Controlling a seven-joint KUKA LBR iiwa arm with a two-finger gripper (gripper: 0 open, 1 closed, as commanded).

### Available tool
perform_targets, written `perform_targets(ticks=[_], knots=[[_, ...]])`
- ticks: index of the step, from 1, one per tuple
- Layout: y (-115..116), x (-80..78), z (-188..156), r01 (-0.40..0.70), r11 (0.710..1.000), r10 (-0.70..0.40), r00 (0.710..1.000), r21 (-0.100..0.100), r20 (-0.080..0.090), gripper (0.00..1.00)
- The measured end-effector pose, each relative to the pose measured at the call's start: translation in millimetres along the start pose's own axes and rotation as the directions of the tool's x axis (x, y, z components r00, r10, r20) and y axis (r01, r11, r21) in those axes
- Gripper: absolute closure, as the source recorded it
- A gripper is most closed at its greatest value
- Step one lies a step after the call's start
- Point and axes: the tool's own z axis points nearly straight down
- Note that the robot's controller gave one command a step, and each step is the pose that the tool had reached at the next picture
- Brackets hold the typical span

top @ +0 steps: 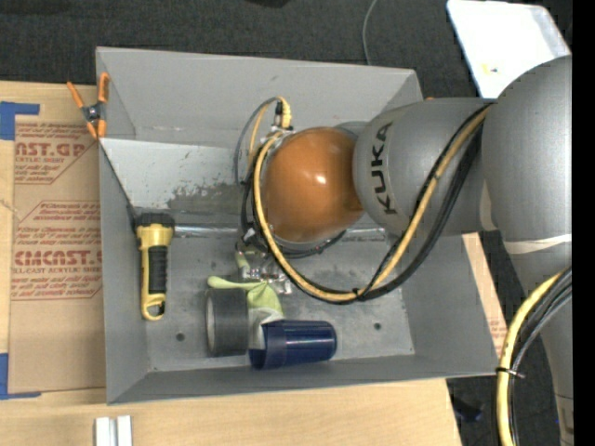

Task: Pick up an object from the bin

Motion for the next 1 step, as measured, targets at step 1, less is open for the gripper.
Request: perform_targets(ticks=[1], knots=[[0.0, 0.0, 0.0, 0.000, 1.000, 0.000, 1.000, 0.000, 0.000, 1.00]])
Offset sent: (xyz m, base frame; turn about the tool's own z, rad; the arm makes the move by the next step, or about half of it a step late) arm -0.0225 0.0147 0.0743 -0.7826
